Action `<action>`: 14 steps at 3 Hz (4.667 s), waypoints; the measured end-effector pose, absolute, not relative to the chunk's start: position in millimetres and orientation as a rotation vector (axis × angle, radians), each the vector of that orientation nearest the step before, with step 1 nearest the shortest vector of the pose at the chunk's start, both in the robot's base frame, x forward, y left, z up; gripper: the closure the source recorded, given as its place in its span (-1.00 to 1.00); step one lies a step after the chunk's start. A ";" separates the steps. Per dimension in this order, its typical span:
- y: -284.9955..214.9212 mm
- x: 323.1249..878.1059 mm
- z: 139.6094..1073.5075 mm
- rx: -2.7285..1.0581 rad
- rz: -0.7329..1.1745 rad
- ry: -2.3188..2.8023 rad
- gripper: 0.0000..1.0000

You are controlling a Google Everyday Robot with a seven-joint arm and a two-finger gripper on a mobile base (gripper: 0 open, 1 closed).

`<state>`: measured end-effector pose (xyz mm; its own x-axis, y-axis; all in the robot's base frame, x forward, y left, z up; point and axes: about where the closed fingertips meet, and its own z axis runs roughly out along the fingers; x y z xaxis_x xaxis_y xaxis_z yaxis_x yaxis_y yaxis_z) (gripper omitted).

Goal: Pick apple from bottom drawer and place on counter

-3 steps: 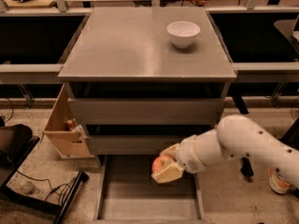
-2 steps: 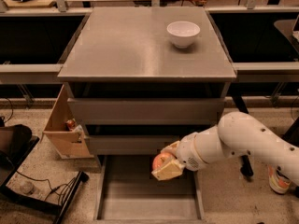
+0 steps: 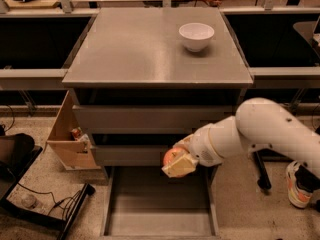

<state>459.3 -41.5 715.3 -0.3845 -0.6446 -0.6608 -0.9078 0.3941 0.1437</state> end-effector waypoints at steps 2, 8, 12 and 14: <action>-15.9 528.6 886.0 -1.290 0.461 2.145 1.00; 80.8 817.1 915.3 -1.075 0.551 2.066 1.00; 113.0 804.4 858.5 -1.087 0.731 2.075 0.65; 113.1 804.3 858.5 -1.087 0.731 2.075 -0.44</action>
Offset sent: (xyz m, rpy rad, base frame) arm 0.1317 0.0562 0.2931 -0.1178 -0.2179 -0.1186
